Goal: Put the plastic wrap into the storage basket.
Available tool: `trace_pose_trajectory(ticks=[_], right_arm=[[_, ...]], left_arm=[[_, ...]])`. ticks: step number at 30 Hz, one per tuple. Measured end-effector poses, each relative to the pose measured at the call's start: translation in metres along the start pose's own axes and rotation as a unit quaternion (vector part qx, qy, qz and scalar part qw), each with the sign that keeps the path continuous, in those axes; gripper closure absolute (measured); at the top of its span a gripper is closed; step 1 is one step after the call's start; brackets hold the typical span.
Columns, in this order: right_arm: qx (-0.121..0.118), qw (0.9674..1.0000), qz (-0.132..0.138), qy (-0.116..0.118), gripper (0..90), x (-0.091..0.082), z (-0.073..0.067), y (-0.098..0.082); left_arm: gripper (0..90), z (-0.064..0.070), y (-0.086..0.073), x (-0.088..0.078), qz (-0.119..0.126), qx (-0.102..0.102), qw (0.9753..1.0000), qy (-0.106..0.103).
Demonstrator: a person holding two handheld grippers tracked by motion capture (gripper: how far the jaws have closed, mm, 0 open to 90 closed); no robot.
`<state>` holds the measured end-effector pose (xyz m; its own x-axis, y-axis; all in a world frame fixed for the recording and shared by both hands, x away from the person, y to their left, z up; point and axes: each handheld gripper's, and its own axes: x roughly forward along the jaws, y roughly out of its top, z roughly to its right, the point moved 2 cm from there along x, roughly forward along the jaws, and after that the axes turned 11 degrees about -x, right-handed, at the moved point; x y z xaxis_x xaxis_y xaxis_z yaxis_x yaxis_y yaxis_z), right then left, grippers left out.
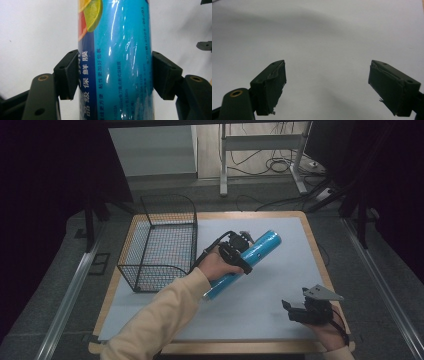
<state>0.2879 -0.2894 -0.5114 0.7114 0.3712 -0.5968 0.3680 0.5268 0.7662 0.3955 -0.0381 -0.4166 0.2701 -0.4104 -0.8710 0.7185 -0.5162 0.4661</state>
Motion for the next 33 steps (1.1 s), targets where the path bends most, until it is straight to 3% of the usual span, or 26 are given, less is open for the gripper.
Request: trace_pose_trajectory(ticks=[6,9,13,18,33], right_arm=[[0.0,1.0,0.001,0.0,15.1,-0.001,0.001,0.0],[0.0,1.0,0.001,-0.001,15.1,0.0,0.002,0.0],[-0.001,1.0,0.002,0.001,15.1,0.0,0.001,0.0],[0.0,1.0,0.001,0.001,15.2,0.0,0.001,0.0],[-0.003,0.9999,0.01,0.005,15.2,0.0,0.0,0.001]], left_arm=[[31.8,0.001,0.01,-0.013,0.012,0.009,0.9999,0.009],[31.8,-0.001,0.018,-0.023,0.025,0.003,0.9997,0.005],[31.8,-0.001,0.024,-0.03,0.028,0.01,0.9994,0.017],[31.8,-0.003,0.028,-0.036,0.031,0.011,0.9994,0.008],[31.8,-0.022,0.045,-0.052,0.049,-0.006,0.9986,0.017]])
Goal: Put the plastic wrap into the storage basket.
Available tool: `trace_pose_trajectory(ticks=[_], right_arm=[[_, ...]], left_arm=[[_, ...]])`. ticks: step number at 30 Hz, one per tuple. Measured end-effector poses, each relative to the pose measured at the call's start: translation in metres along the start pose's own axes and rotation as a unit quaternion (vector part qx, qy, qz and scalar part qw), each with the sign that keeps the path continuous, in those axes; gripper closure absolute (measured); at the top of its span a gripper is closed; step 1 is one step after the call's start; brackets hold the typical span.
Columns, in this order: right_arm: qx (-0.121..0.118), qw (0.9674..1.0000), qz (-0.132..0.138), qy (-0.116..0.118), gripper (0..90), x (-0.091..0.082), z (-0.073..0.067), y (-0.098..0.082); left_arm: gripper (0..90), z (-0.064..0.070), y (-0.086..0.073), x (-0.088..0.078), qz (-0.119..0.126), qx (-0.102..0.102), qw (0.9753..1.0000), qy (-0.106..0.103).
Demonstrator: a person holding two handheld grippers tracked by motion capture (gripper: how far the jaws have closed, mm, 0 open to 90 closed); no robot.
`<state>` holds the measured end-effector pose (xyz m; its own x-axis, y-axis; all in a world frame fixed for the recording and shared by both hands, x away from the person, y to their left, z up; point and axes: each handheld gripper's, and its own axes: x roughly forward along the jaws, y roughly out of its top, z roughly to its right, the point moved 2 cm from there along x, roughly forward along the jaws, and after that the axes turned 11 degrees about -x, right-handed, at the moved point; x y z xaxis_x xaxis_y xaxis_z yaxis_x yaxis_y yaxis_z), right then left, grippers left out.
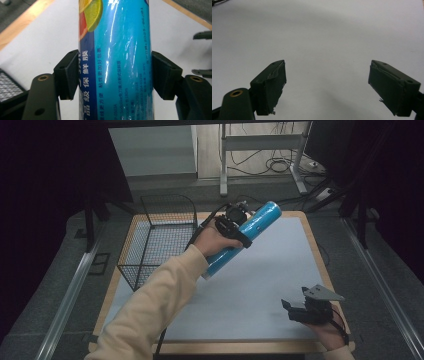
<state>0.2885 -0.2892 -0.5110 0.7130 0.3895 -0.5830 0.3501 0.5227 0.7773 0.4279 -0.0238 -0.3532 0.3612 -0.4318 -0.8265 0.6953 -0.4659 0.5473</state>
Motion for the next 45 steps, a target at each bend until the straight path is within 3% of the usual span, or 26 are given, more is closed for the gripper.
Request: trace_pose_trajectory(ticks=[5,13,25,45], right_arm=[[-0.004,1.0,-0.001,0.0,15.2,0.0,0.0,0.0],[-0.004,1.0,-0.004,-0.003,15.2,0.0,0.0,-0.001],[0.004,1.0,-0.005,0.001,15.2,0.001,0.001,-0.002],[0.002,1.0,-0.007,-0.002,15.2,0.001,0.002,-0.003]], left_arm=[[31.9,-0.009,0.01,-0.007,0.01,-0.007,0.9999,0.009],[31.9,-0.018,0.014,-0.005,0.015,-0.018,0.9995,0.02],[31.9,-0.041,0.023,-0.004,0.025,-0.034,0.9989,0.022],[31.9,-0.075,0.018,-0.013,0.031,-0.056,0.9968,0.047]])
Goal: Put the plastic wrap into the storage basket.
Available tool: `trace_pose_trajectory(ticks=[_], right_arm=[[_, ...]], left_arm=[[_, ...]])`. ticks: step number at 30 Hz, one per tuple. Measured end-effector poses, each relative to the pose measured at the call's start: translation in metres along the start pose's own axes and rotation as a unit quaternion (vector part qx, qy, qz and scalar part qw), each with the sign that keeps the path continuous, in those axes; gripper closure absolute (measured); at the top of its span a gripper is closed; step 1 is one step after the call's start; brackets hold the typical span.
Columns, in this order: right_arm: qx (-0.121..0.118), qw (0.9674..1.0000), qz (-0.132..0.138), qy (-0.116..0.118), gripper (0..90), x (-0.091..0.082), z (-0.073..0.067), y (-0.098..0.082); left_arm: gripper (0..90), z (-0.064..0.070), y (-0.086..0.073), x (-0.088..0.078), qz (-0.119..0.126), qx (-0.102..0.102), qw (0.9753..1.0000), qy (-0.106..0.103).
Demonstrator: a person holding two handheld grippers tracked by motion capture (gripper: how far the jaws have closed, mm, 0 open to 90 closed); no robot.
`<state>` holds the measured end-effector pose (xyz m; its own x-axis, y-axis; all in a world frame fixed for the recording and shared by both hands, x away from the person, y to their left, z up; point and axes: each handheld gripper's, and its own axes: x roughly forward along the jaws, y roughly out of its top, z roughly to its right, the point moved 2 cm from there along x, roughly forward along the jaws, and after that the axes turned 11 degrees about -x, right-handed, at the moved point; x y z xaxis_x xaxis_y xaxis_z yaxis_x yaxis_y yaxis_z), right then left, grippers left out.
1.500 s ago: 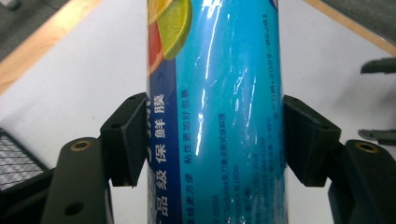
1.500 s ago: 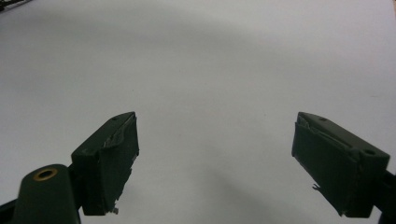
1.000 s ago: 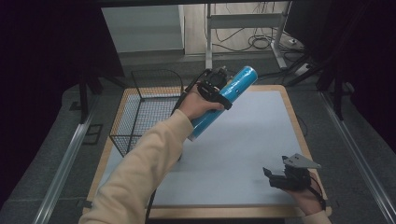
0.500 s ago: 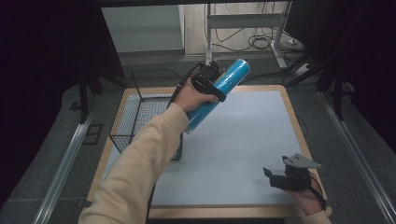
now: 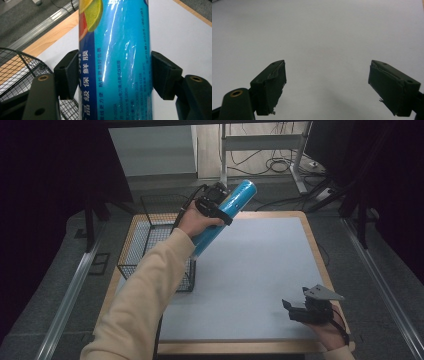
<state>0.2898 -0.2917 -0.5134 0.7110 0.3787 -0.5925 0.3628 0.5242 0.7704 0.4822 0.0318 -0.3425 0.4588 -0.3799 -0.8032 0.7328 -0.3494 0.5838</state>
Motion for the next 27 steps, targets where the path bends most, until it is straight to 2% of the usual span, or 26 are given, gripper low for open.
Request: trace_pose_trajectory(ticks=[15,27], right_arm=[[0.001,1.0,-0.002,-0.001,15.2,0.001,0.0,0.0],[0.0,1.0,-0.005,-0.002,15.2,0.001,0.0,-0.001]], left_arm=[[31.9,-0.024,-0.006,-0.005,0.005,-0.011,0.9996,0.024],[31.9,-0.044,-0.016,-0.001,-0.003,-0.028,0.9988,0.041]])
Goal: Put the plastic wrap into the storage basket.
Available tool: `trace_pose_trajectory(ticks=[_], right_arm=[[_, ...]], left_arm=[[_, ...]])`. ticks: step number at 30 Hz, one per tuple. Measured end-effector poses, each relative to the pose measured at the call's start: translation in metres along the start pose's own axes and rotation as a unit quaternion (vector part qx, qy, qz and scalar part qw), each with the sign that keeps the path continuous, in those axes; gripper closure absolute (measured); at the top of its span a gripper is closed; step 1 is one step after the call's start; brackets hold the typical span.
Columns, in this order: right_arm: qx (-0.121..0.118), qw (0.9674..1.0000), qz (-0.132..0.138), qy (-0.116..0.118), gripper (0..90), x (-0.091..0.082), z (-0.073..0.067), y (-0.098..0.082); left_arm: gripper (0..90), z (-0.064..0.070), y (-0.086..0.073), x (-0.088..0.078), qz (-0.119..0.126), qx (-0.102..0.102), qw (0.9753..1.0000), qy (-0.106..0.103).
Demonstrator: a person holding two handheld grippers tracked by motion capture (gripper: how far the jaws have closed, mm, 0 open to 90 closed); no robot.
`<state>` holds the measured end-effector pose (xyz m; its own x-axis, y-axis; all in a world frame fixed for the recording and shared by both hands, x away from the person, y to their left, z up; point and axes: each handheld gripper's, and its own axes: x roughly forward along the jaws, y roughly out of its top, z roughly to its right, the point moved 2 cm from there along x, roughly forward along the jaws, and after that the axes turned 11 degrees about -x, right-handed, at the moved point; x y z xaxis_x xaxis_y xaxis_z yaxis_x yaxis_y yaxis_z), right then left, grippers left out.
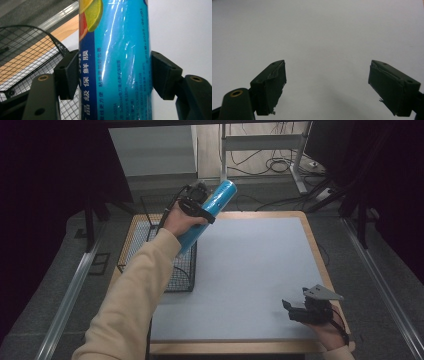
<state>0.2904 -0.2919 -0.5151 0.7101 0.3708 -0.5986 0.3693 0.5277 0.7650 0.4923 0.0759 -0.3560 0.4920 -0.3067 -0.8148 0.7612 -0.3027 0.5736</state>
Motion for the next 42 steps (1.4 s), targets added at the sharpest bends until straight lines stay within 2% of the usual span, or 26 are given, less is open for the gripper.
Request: trace_pose_trajectory(ticks=[14,29,42], right_arm=[[0.0,1.0,0.0,-0.001,15.2,0.0,0.0,0.0],[-0.001,1.0,-0.002,-0.001,15.2,0.001,0.0,-0.001],[-0.002,1.0,-0.004,-0.001,15.2,0.001,0.0,-0.001]], left_arm=[[31.9,-0.018,-0.006,0.001,0.0,-0.008,0.9999,0.014],[32.0,-0.035,-0.014,0.008,-0.004,-0.023,0.9993,0.03],[31.9,-0.049,-0.021,0.016,-0.01,-0.028,0.9985,0.045]])
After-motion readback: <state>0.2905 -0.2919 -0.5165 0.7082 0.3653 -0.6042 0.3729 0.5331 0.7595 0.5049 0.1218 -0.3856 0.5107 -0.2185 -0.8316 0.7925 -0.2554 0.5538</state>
